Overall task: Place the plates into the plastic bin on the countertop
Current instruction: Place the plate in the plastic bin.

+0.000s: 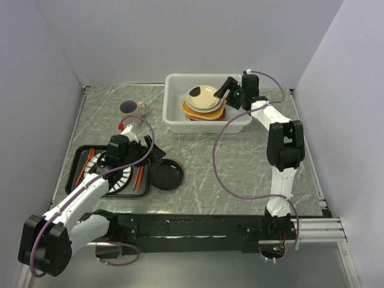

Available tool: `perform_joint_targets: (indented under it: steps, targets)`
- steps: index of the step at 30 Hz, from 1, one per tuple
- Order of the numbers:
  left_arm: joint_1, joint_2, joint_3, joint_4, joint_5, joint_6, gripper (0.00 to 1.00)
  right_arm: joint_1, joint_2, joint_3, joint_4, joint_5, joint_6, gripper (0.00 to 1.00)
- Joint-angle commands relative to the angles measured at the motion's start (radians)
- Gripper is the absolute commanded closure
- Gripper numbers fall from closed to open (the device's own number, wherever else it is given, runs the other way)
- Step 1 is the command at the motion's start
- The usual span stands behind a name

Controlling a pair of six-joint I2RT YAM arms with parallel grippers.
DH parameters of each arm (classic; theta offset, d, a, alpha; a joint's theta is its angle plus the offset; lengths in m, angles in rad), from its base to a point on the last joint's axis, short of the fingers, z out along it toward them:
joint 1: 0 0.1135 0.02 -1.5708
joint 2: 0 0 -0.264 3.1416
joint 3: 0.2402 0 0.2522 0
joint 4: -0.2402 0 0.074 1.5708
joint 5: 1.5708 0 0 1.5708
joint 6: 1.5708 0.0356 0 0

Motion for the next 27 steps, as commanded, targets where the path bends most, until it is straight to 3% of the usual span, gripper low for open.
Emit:
perform_joint_targets:
  steps: [1, 4, 11, 20, 27]
  targets:
    - [0.004, -0.009, 0.027, 0.01, -0.007, 0.02, 0.01, -0.006, -0.209, -0.179, 0.205, 0.073, 0.008, 0.08]
    - [0.004, -0.013, 0.025, 0.01, -0.007, 0.019, 0.01, -0.006, -0.306, -0.265, 0.283, 0.079, 0.019, 0.07]
    - [0.004, -0.03, 0.022, 0.01, -0.01, 0.016, 0.01, -0.003, -0.407, -0.297, 0.285, 0.026, 0.027, 0.06]
    - [0.004, -0.029, 0.021, 0.013, -0.012, 0.011, 0.01, 0.07, -0.474, -0.323, 0.172, -0.025, -0.052, 0.05]
    - [0.004, -0.038, 0.015, 0.015, -0.012, 0.008, 0.01, 0.158, -0.554, -0.466, 0.135, -0.011, -0.076, 0.05]
